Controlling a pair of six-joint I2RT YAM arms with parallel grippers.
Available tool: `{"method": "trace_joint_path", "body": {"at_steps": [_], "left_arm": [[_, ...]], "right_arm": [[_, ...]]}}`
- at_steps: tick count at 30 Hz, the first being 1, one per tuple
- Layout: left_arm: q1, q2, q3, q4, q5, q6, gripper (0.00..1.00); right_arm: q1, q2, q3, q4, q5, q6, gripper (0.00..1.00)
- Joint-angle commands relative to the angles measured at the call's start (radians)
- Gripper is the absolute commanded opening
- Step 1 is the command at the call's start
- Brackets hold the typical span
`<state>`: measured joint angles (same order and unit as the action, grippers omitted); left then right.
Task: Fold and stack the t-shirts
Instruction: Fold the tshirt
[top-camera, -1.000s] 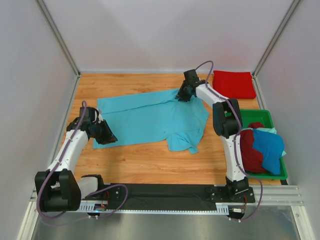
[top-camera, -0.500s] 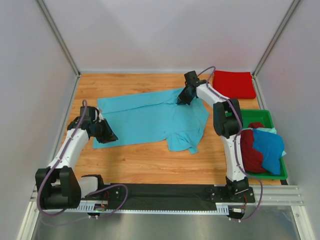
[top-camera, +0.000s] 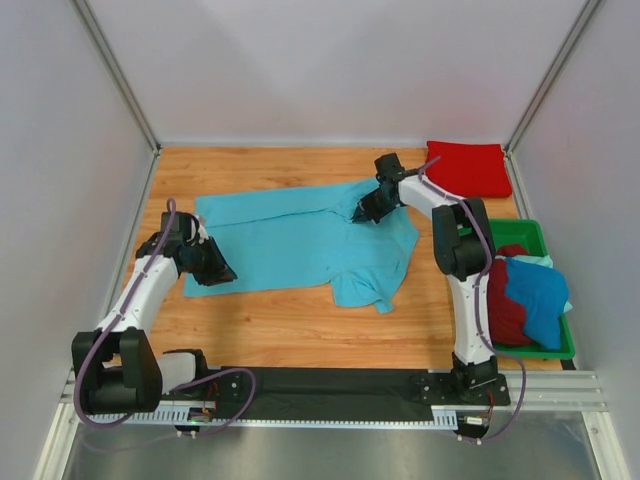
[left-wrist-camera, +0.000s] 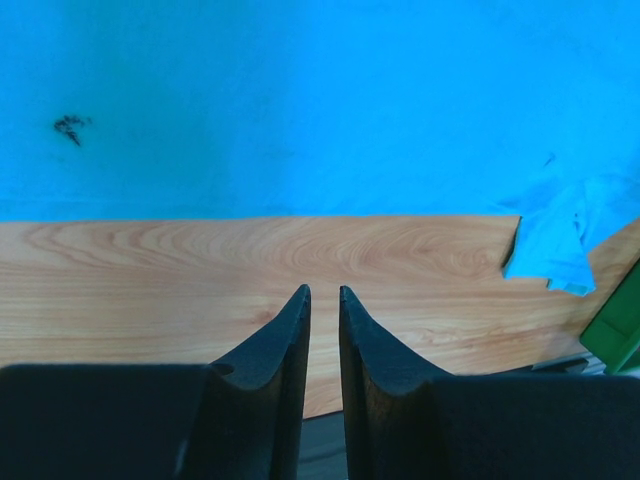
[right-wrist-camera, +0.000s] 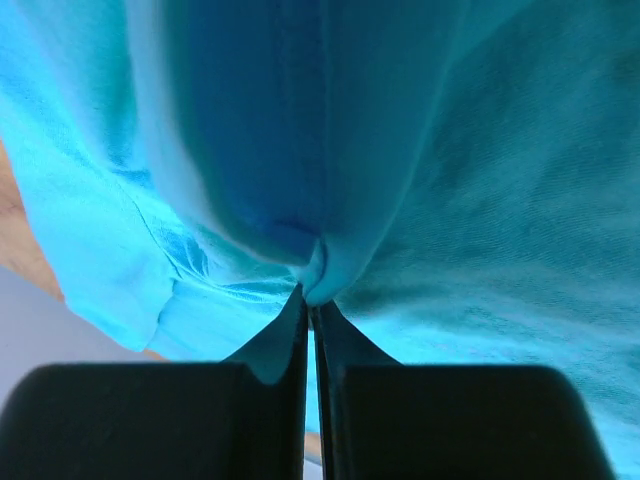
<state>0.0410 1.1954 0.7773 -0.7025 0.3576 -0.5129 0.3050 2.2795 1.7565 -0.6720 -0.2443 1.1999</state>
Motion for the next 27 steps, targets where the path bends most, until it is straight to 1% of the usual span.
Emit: {"method": "trace_joint_path", "body": {"at_steps": [1,3,8,15,18,19,22,24,25,27], "left_arm": [[0.002,0.003,0.025,0.017,0.014,0.024,0.25],[0.000,0.001,0.027,0.011,0.009,0.028,0.24],[0.000,-0.002,0.031,0.003,-0.002,0.037,0.24],[0.002,0.001,0.034,0.006,0.009,0.034,0.24],[0.002,0.004,0.033,0.005,0.004,0.037,0.25],[0.000,0.004,0.033,0.005,0.004,0.039,0.24],[0.000,0.007,0.036,0.003,0.007,0.039,0.24],[0.000,0.007,0.037,0.005,0.006,0.039,0.25],[0.000,0.010,0.037,0.009,0.001,0.037,0.24],[0.000,0.015,0.039,0.017,0.004,0.028,0.24]], "right_arm": [[-0.001,-0.060,-0.025,0.061,-0.065,0.092,0.00],[-0.004,-0.067,-0.051,0.097,-0.096,0.121,0.00],[-0.006,-0.126,-0.121,0.163,-0.115,0.170,0.02],[-0.012,-0.159,-0.172,0.173,-0.128,0.188,0.08],[-0.006,-0.190,-0.251,0.239,-0.167,0.240,0.21],[-0.004,-0.201,-0.285,0.270,-0.180,0.262,0.27],[-0.007,-0.251,-0.304,0.264,-0.210,0.247,0.41],[-0.015,-0.291,-0.322,0.253,-0.208,0.215,0.45],[-0.026,-0.332,-0.324,0.250,-0.204,0.195,0.46],[-0.044,-0.357,-0.274,0.212,-0.149,0.046,0.46]]}}
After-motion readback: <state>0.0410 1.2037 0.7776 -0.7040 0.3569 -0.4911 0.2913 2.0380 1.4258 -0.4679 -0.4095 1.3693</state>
